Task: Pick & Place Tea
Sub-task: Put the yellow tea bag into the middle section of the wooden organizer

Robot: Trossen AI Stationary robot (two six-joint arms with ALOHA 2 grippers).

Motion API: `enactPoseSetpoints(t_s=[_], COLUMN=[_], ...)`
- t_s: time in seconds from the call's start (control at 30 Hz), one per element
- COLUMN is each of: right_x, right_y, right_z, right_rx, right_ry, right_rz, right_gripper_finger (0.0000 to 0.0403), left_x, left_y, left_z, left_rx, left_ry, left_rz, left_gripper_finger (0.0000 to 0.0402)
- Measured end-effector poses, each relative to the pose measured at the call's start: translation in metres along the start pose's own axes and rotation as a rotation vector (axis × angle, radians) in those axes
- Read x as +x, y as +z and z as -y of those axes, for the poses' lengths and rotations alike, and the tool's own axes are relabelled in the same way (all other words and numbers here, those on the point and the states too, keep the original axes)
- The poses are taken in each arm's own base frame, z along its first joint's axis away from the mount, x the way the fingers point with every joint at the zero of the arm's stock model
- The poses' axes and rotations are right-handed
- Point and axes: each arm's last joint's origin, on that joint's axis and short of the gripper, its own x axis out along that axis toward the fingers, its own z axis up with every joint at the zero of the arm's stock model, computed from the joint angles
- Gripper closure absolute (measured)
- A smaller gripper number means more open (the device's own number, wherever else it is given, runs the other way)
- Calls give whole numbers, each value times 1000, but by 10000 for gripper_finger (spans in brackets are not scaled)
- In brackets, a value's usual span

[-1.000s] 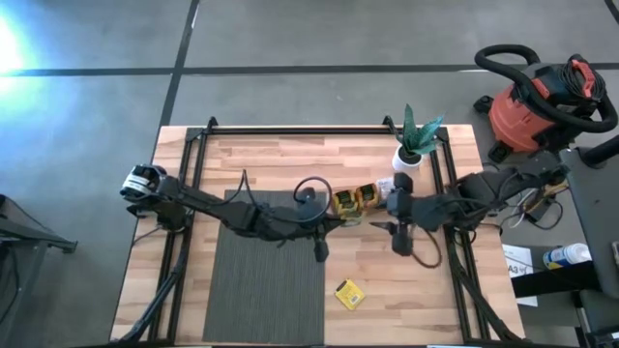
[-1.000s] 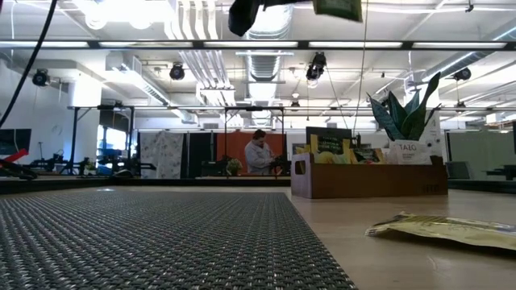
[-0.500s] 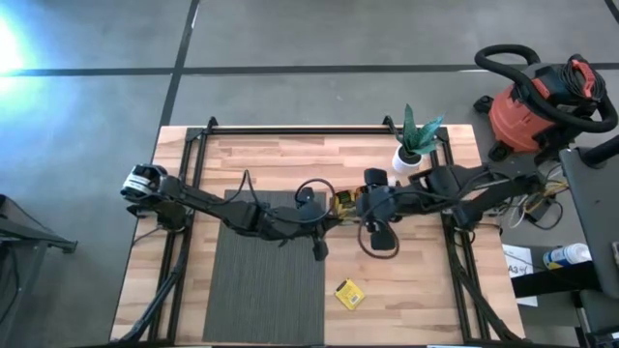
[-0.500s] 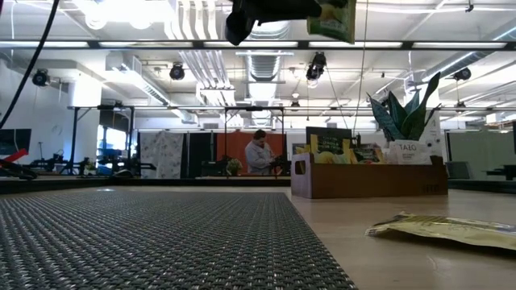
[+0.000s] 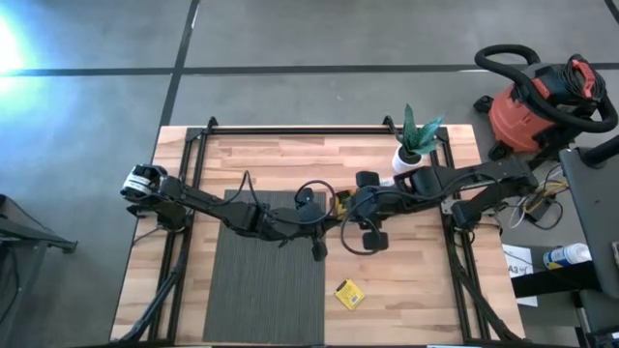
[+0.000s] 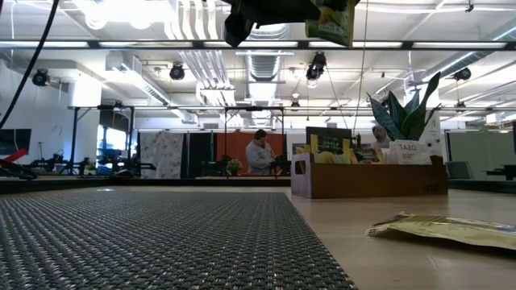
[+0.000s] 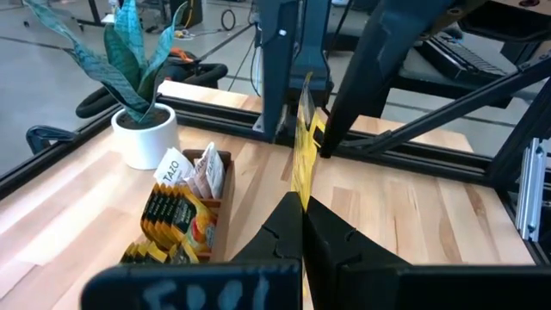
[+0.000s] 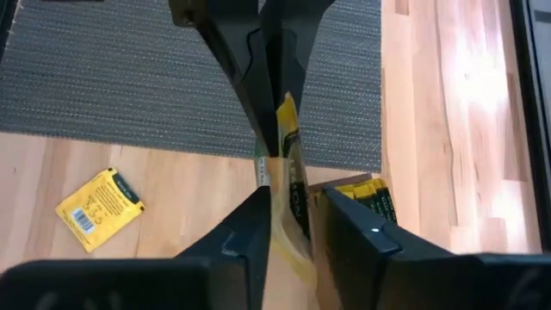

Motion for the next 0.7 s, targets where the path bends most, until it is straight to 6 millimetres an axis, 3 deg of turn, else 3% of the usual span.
enactPoseSetpoints(t_s=[0.33, 0.5, 0.7], right_x=[6, 6, 6], right_y=[0, -1, -5], right_z=[-1, -1, 1], right_rx=[-12, -15, -22], right_ry=[-3, -12, -65], right_rz=[-26, -40, -74], right_gripper_finger=[388, 394, 394], left_x=[0, 0, -3], left_y=[0, -1, -10], left_z=[0, 0, 0], left_rx=[-3, -30, -100], left_ry=[-1, 1, 94], left_rz=[3, -2, -62], left_gripper_finger=[401, 392, 334])
